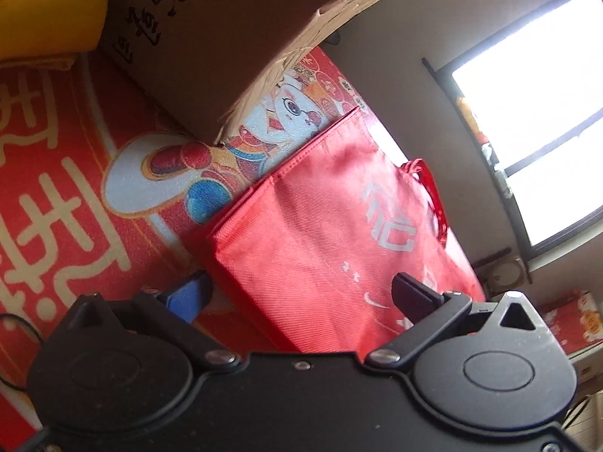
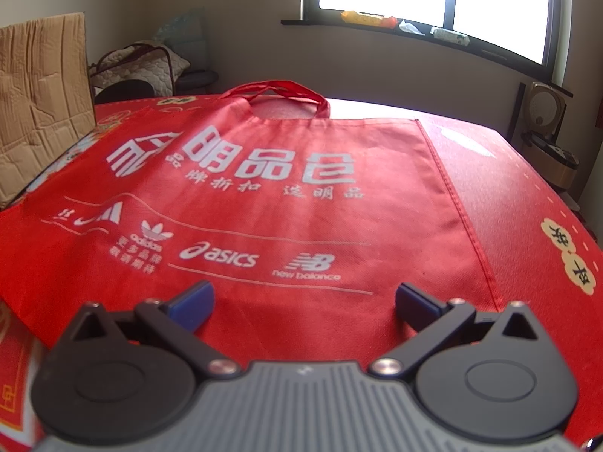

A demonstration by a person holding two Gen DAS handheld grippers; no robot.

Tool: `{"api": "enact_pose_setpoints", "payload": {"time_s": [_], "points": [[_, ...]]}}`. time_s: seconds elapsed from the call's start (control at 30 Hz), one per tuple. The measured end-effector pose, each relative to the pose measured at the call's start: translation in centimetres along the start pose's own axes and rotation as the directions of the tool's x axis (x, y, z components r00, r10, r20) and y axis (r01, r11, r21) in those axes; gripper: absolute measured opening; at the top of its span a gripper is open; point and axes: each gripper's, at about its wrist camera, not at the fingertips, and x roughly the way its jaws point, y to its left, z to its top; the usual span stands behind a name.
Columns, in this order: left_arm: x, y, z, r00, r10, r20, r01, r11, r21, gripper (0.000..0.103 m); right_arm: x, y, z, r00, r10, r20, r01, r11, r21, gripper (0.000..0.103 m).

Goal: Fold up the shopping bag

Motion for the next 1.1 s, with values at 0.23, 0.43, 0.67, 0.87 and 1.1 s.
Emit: {"api": "enact_pose_setpoints", "payload": {"time_s": [0.23,0.43,0.67,0.87,1.1], "points": [[1.7,0.0,-0.6,0.994,-0.109,0.023,0.11,0.992,-0.053,0.102,0.1,0.2,0.0,1.0,0.012,-0.003,-0.012,1.0,0.001,0.102],[3.8,-3.0,-1.8,0.993,-0.082,0.082,0.066,0.98,0.189,0.102,0.2,0.3,0.1,1.0,0.017,-0.006,-0.017,1.0,0.008,0.102],[3.9,-5.6,-5.0,0.982,-0.005,0.191,-0.064,0.934,0.352,0.102,0.2,0.3,0.1,1.0,0.013,-0.004,-0.013,1.0,0.003,0.102],[3.7,-6.4,-5.7,0.976,0.067,0.207,-0.147,0.905,0.4,0.094,0.2,0.4,0.0,1.0,0.013,-0.005,-0.013,1.0,0.004,0.102],[4.2,-7.2,-6.1,0.969,0.133,0.209,-0.215,0.868,0.448,0.025,0.2,0.4,0.0,1.0,0.013,-0.005,-0.013,1.0,0.005,0.102]]}}
